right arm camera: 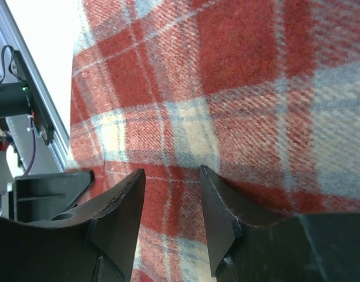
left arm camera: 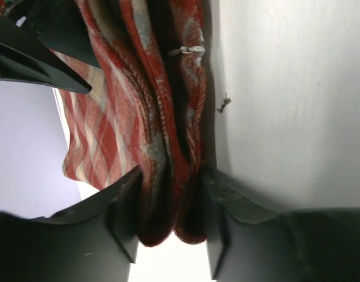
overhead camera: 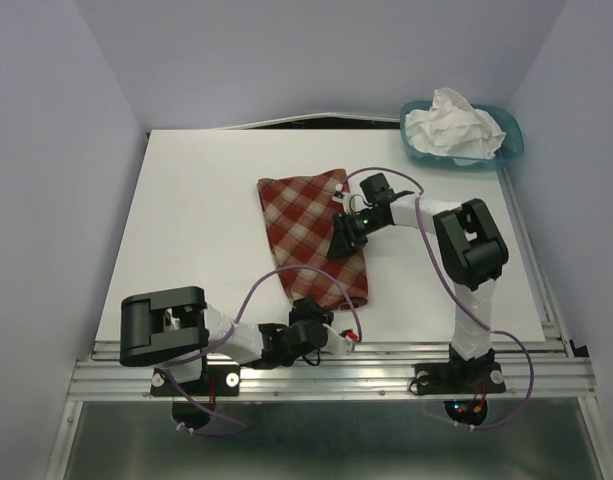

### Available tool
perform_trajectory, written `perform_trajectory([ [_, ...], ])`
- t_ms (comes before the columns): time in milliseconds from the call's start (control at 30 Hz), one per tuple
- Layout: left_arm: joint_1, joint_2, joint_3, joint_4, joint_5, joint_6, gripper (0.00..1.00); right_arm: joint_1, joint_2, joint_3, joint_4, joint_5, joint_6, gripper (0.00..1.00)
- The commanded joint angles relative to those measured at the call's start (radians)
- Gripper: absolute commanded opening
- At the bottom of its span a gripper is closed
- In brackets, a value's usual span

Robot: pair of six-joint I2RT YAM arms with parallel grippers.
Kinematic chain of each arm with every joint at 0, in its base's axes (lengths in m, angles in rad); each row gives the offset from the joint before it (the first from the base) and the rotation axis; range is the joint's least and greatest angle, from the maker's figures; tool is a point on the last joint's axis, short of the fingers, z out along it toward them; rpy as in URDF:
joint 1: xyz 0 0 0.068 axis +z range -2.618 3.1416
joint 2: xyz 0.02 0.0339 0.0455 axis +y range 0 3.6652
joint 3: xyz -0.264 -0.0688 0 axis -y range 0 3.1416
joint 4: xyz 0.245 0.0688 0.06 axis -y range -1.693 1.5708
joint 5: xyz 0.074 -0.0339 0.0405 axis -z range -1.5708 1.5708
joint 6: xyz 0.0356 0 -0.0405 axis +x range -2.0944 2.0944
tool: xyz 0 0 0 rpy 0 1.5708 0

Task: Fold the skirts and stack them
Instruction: Fold the skirt

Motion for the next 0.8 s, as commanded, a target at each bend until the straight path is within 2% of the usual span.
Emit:
perform_trajectory([
  [0,0.017,-0.005,0.016,-0.002,-0.049,-0.047,0.40,0.009,0.049,-0.063,-0.040,0.120,-0.053,0.49],
  [33,0.019,-0.019,0.016,-0.007,-0.047,-0.047,0.33,0.009,0.049,-0.066,-0.040,0.117,-0.056,0.49],
  [100,0.019,-0.066,0.029,-0.031,-0.041,-0.057,0.26,0.018,0.043,-0.069,-0.041,0.114,-0.058,0.49],
  [167,0.020,-0.120,0.051,-0.124,-0.021,-0.102,0.14,0.018,0.036,-0.073,-0.049,0.109,-0.058,0.48],
  [200,0.020,-0.158,0.080,-0.201,0.005,-0.125,0.05,0.027,0.025,-0.077,-0.050,0.108,-0.061,0.48],
  [233,0.025,-0.159,0.097,-0.241,0.005,-0.151,0.01,0.027,0.019,-0.080,-0.052,0.108,-0.061,0.48],
  [433,0.043,-0.272,0.186,-0.446,0.129,-0.290,0.00,0.027,-0.024,-0.091,-0.075,0.112,-0.089,0.48],
  [633,0.063,-0.278,0.169,-0.465,0.177,-0.298,0.00,0.027,-0.027,-0.088,-0.099,0.111,-0.109,0.47],
  [767,0.068,-0.306,0.218,-0.556,0.263,-0.320,0.00,0.037,-0.055,-0.073,-0.147,0.086,-0.130,0.50],
])
